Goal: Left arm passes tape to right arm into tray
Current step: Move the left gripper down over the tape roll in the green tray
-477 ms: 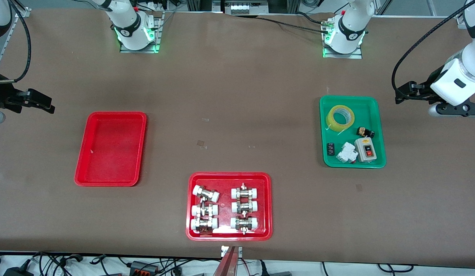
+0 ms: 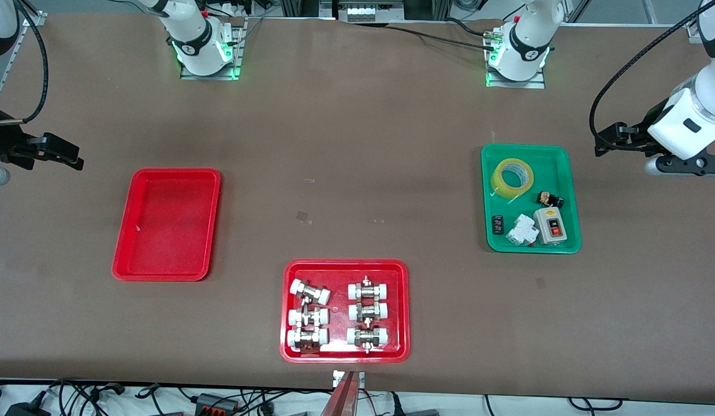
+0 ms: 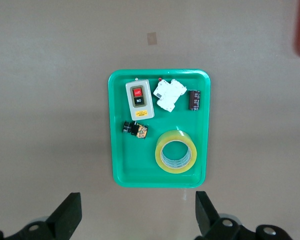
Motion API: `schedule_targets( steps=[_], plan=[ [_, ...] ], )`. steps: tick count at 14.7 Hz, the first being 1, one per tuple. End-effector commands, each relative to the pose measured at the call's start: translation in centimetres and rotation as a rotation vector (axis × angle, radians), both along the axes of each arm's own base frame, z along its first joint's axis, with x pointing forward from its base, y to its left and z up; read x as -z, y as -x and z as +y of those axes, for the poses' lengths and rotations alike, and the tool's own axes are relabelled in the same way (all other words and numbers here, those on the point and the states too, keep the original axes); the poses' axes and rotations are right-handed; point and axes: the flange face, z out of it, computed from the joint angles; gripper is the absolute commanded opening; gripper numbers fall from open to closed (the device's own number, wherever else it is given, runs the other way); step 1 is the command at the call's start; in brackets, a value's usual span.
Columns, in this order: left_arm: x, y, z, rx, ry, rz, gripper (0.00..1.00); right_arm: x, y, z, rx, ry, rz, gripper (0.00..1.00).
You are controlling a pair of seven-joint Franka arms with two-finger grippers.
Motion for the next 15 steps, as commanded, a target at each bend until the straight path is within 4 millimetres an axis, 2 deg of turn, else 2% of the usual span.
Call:
schedule_targets(
  steps=[1, 6, 8, 11, 12, 13, 15],
  plan=[
    [-0.1, 0.7, -0.2, -0.001, 0.014, 0.004, 1.0, -0.3, 0.9, 0.1, -0.01, -0.009, 0.0, 1.0],
    [1.0, 0.6, -0.3, 0.003, 0.021, 0.043, 1.0, -0.1, 0.6, 0.1, -0.01, -0.011, 0.003, 1.0],
    [3.2, 0.0, 0.0, 0.005, 0.034, 0.088, 1.0, -0.7, 0.5, 0.2, -0.012, -0.006, -0.007, 1.0],
    [8.2, -1.3, 0.9, -0.003, 0.065, 0.183, 1.0, -0.7, 0.4, 0.4, -0.016, -0.007, -0.015, 1.0],
    [10.6, -1.3, 1.0, -0.002, 0.073, 0.226, 1.0, -0.7, 0.4, 0.4, -0.016, -0.006, -0.015, 1.0],
    [13.9, -1.4, 0.9, 0.002, 0.087, 0.269, 1.0, -0.7, 0.4, 0.4, -0.016, -0.006, -0.014, 1.0],
    [22.2, -2.1, 0.7, 0.004, 0.127, 0.303, 1.0, -0.4, 0.5, 0.3, -0.015, -0.006, -0.003, 1.0]
  ],
)
